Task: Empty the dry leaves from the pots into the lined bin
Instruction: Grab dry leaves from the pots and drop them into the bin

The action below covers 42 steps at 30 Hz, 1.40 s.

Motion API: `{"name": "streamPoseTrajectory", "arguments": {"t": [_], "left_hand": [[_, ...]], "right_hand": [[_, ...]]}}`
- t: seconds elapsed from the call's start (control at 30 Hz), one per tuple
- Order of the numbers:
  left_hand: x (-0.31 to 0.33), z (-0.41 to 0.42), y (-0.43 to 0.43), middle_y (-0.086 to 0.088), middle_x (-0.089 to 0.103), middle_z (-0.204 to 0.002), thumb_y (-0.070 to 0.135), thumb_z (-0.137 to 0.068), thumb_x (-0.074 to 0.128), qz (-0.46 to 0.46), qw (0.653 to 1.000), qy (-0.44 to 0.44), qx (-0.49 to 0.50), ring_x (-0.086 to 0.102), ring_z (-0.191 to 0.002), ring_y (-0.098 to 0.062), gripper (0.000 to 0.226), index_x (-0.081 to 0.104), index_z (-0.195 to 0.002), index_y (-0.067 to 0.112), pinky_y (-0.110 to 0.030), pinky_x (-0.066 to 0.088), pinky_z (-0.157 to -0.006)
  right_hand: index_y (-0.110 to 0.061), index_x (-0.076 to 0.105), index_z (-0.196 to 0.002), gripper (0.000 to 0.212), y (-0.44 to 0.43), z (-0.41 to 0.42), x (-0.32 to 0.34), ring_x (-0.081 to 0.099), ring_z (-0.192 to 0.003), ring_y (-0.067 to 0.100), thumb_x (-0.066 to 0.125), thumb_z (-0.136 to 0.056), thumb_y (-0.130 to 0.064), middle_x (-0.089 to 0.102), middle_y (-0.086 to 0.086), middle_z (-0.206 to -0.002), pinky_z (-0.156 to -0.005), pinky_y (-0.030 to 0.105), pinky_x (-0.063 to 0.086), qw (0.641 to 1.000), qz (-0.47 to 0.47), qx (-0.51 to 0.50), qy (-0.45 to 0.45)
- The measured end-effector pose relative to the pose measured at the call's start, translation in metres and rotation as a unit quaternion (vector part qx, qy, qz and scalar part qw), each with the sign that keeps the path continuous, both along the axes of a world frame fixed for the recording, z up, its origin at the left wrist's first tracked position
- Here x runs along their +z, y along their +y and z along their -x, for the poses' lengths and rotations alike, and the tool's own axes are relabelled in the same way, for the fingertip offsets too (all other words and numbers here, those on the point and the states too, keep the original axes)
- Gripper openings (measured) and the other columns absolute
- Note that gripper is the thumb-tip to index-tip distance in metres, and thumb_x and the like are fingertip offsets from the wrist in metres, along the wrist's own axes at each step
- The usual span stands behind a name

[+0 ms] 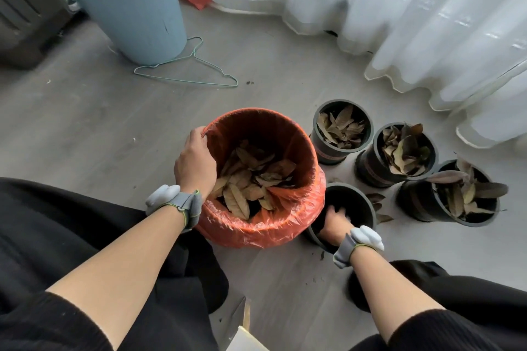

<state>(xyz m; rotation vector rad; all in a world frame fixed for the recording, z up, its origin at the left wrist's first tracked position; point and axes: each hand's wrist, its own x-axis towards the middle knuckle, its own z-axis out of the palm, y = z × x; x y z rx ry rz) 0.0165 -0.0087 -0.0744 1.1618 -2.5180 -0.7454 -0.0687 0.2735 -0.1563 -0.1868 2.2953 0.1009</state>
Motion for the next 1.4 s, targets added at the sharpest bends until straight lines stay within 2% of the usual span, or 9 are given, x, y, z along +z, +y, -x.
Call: {"name": "streamPoseTrajectory", "arguments": {"t": [0.13, 0.3, 0.47, 0.63, 0.77, 0.9, 1.0, 1.2, 1.4], "left_hand": [[-0.001, 0.002, -0.003, -0.012, 0.06, -0.12, 0.022, -0.104, 0.03, 0.003, 1.0, 0.002, 0.007, 0.057, -0.099, -0.041, 0.028, 0.049, -0.124, 0.014, -0.036, 0.036, -0.073], [-0.003, -0.001, -0.005, -0.011, 0.061, -0.119, 0.022, -0.104, 0.03, 0.009, 1.0, 0.003, 0.004, 0.057, -0.099, -0.038, 0.028, 0.049, -0.124, 0.014, -0.034, 0.035, -0.073], [-0.004, 0.002, -0.004, -0.012, 0.061, -0.119, 0.021, -0.104, 0.031, 0.009, 1.0, 0.007, 0.003, 0.058, -0.099, -0.039, 0.029, 0.05, -0.125, 0.014, -0.034, 0.034, -0.072], [-0.003, -0.001, -0.006, -0.015, 0.06, -0.119, 0.02, -0.104, 0.032, 0.005, 1.0, -0.002, 0.008, 0.056, -0.098, -0.044, 0.028, 0.05, -0.125, 0.012, -0.041, 0.04, -0.074], [-0.001, -0.002, -0.008, -0.017, 0.059, -0.12, 0.02, -0.104, 0.032, 0.002, 1.0, -0.005, 0.01, 0.055, -0.098, -0.045, 0.029, 0.049, -0.125, 0.011, -0.042, 0.04, -0.075], [-0.001, -0.004, -0.01, -0.019, 0.059, -0.121, 0.019, -0.104, 0.033, 0.0, 1.0, -0.008, 0.009, 0.055, -0.099, -0.047, 0.029, 0.049, -0.126, 0.011, -0.043, 0.04, -0.076], [0.002, -0.002, -0.006, -0.02, 0.058, -0.123, 0.019, -0.104, 0.032, -0.004, 1.0, -0.006, -0.005, 0.054, -0.101, -0.047, 0.029, 0.048, -0.127, 0.01, -0.044, 0.04, -0.078], [0.005, -0.002, -0.001, -0.021, 0.057, -0.122, 0.019, -0.104, 0.032, -0.014, 1.0, -0.006, -0.012, 0.054, -0.101, -0.047, 0.029, 0.048, -0.126, 0.01, -0.045, 0.04, -0.079], [0.008, -0.004, -0.001, -0.021, 0.057, -0.122, 0.019, -0.104, 0.031, -0.017, 1.0, -0.008, -0.015, 0.054, -0.102, -0.047, 0.029, 0.048, -0.126, 0.009, -0.045, 0.041, -0.08]], "right_hand": [[-0.006, 0.025, -0.145, 0.063, -0.005, 0.006, -0.018, 0.043, -0.132, 0.039, 0.057, -0.092, -0.014, 0.034, 0.02, -0.144, -0.104, 0.04, 0.04, 1.0, 0.0, 0.008, 0.007], [-0.005, 0.033, -0.143, 0.055, -0.002, 0.005, -0.027, 0.051, -0.126, 0.034, 0.055, -0.093, -0.014, 0.046, 0.019, -0.137, -0.1, 0.038, 0.045, 0.999, -0.013, 0.037, 0.007], [-0.004, 0.057, -0.126, 0.036, 0.004, 0.008, -0.029, 0.065, -0.11, 0.031, 0.058, -0.092, -0.016, 0.065, 0.016, -0.119, -0.086, 0.034, 0.052, 0.999, 0.02, 0.021, 0.015], [-0.006, 0.064, -0.114, 0.033, 0.007, 0.007, -0.015, 0.066, -0.102, 0.031, 0.065, -0.086, -0.023, 0.068, 0.015, -0.111, -0.08, 0.032, 0.051, 0.997, 0.074, -0.021, 0.014], [-0.011, 0.067, -0.101, 0.024, 0.013, 0.024, 0.008, 0.068, -0.094, 0.026, 0.07, -0.079, -0.018, 0.07, 0.01, -0.102, -0.081, 0.032, 0.055, 0.991, 0.128, -0.045, -0.007], [-0.013, 0.059, -0.083, 0.015, 0.026, 0.029, 0.031, 0.071, -0.075, 0.028, 0.068, -0.082, -0.002, 0.063, 0.007, -0.087, -0.069, 0.043, 0.062, 0.957, 0.229, -0.165, -0.059], [-0.009, 0.057, -0.087, 0.017, 0.04, 0.03, 0.051, 0.069, -0.068, 0.025, 0.068, -0.083, 0.003, 0.06, 0.01, -0.089, -0.06, 0.036, 0.062, 0.929, 0.287, -0.223, -0.073], [-0.006, 0.06, -0.092, 0.018, 0.051, 0.041, 0.089, 0.069, -0.075, 0.024, 0.07, -0.082, 0.005, 0.06, 0.013, -0.096, -0.054, 0.028, 0.06, 0.885, 0.361, -0.279, -0.087], [-0.006, 0.062, -0.092, 0.018, 0.039, 0.066, 0.142, 0.073, -0.073, 0.025, 0.073, -0.081, 0.003, 0.068, 0.016, -0.091, -0.069, 0.037, 0.063, 0.829, 0.48, -0.285, -0.042]]}}
